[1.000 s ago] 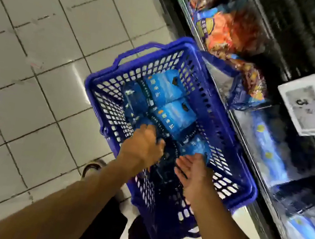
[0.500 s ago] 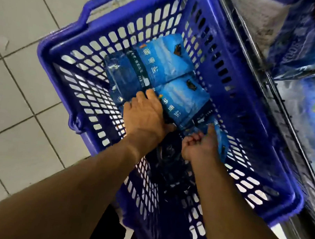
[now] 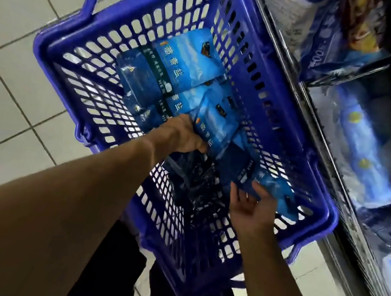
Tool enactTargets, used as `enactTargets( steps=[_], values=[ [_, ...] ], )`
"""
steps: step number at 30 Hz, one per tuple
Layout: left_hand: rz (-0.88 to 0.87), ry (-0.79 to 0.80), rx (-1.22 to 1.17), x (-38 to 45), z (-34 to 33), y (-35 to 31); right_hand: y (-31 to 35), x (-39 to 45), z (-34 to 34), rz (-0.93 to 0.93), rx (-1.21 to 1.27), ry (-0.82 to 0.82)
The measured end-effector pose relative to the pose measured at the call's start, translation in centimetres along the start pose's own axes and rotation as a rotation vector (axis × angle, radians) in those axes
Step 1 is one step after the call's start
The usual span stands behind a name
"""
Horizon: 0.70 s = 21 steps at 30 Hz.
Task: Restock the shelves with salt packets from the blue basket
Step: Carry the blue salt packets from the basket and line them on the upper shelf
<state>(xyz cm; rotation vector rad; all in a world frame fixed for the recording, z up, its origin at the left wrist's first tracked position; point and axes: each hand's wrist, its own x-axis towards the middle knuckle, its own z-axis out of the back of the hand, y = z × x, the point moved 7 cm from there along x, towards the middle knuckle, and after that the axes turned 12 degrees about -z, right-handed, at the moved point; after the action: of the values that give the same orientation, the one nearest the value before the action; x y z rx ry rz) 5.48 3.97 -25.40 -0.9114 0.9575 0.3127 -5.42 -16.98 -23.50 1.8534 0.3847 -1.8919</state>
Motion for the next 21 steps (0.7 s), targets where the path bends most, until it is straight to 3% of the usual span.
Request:
enactTargets(
  steps=[4, 8, 12, 18, 21],
  values=[
    [-0.006, 0.068, -0.220, -2.5, 0.9, 0.8, -0.8, -2.6, 2.5, -0.065, -0.198, 0.014],
    [-0.024, 0.061, -0.629, -8.8, 2.6, 0.3, -1.9, -7.2, 1.2, -0.146, -0.228, 0.238],
    [-0.059, 0.027, -0.905, -16.0, 3.7, -0.8, -3.9, -14.0, -0.5, -0.281, -0.441, 0.349],
    [-0.109, -0.061, -1.056, -28.5, 8.2, -3.0, -4.3, -25.5, -3.7, -0.249, -0.592, 0.415],
    [-0.168, -0.094, -1.052, -34.8, 11.3, -4.9, -4.2, -32.3, -6.3, -0.168, -0.644, 0.544]
  ],
)
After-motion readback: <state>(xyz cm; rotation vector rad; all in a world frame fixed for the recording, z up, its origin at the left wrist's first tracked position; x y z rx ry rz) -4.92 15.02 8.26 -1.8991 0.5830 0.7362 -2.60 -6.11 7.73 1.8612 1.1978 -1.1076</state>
